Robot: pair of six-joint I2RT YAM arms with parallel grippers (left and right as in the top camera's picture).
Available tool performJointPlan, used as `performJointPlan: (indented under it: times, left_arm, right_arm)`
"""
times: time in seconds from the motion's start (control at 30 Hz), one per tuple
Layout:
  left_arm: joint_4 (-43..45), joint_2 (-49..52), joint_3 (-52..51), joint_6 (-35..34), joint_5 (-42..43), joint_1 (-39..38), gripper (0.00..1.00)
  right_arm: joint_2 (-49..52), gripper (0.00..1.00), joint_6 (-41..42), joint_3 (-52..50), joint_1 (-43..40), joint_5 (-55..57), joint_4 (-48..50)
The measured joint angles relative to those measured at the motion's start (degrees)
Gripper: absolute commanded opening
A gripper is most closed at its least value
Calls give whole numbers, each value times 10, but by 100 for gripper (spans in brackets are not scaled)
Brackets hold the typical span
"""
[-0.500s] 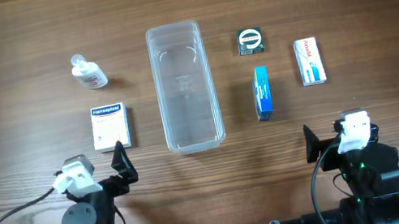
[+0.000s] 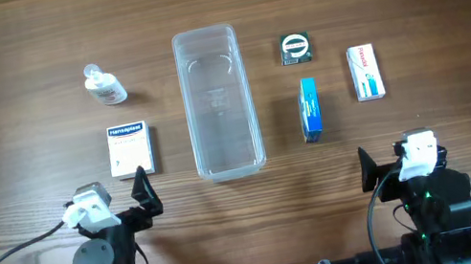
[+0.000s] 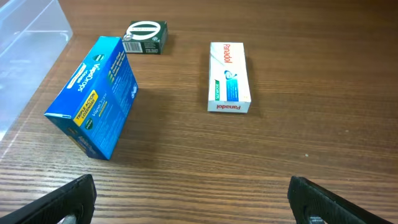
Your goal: Pack container
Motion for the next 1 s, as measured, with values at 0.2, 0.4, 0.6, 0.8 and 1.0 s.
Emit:
performJointPlan:
  times: [0.2,0.4,0.6,0.8,1.0]
  left_arm:
    - [0,0,0,0,0,0,100]
    - [0,0,0,0,0,0,100]
    - [0,0,0,0,0,0,100]
    - [0,0,0,0,0,0,100]
    - [0,0,0,0,0,0,100]
  right_arm:
    - [0,100,0,0,0,0,0]
    - [0,100,0,0,0,0,6]
    - [12,100,0,17,0,5,24]
    - [142,100,0,127,0,11,26]
    - [316,100,0,260,0,5,25]
